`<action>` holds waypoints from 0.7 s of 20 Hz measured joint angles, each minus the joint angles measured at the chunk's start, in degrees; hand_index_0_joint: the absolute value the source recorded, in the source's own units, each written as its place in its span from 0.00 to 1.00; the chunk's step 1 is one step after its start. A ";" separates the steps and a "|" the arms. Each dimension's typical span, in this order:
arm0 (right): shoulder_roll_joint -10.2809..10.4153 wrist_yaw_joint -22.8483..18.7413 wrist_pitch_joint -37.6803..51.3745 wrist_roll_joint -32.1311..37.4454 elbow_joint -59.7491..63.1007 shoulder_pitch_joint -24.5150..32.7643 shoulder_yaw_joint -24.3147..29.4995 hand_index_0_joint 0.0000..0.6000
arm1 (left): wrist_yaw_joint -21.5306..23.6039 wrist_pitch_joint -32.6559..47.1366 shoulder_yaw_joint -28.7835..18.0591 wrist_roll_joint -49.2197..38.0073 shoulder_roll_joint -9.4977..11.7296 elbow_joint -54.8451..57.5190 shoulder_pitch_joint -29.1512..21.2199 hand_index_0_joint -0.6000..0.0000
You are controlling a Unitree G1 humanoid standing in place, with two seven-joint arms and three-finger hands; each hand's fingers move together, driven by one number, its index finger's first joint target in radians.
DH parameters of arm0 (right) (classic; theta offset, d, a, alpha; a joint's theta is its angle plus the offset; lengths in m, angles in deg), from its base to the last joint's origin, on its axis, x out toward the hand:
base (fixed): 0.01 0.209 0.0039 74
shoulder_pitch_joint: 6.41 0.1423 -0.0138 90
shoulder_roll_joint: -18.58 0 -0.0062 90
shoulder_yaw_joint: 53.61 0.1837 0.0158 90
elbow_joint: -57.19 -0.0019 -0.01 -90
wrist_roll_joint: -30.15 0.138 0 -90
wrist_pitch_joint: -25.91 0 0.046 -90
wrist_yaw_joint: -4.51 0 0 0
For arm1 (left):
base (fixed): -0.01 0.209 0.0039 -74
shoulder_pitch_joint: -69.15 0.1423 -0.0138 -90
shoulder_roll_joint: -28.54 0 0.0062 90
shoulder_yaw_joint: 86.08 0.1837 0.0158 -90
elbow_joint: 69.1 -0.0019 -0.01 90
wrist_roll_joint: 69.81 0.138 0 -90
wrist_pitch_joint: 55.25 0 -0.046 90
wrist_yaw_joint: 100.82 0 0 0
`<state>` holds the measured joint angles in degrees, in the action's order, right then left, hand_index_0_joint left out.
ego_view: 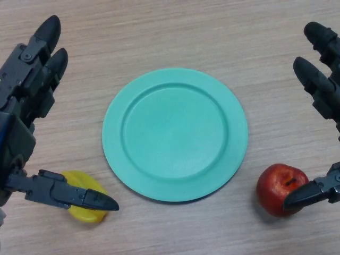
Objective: Pick up the red apple and place it on the plate
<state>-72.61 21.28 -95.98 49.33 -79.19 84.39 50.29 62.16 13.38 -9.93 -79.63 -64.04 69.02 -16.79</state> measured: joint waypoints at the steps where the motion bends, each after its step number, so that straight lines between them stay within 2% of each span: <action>1: 0.00 0.00 0.00 0.00 -0.03 0.00 0.00 0.00 | 0.00 0.52 -0.02 0.00 -0.05 -0.06 0.11 1.00; 4: 0.01 0.00 0.00 0.02 -0.26 0.00 0.07 0.00 | 0.23 3.73 0.00 0.01 -0.55 -0.97 0.23 1.00; 9: 0.06 0.79 2.36 -0.30 2.37 -0.43 0.03 0.00 | 0.50 3.75 0.00 -0.16 -0.56 -2.18 0.67 1.00; 10: 0.54 2.35 8.57 -7.04 6.01 -1.30 -1.21 0.00 | 0.51 3.75 -0.01 -0.19 -0.56 -2.76 0.79 1.00; 12: 1.97 2.78 18.64 -13.75 14.30 -2.78 -2.50 0.00 | 0.51 3.78 0.00 -0.19 -0.56 -3.12 0.75 1.00; 14: 1.94 4.51 29.31 -21.74 24.20 -3.32 -3.53 0.00 | 0.54 4.19 0.06 -0.07 -0.56 -3.42 0.64 1.00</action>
<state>-70.67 25.78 -66.66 27.59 -54.99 81.08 46.76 62.69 17.57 -9.87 -79.70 -64.59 65.59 -16.15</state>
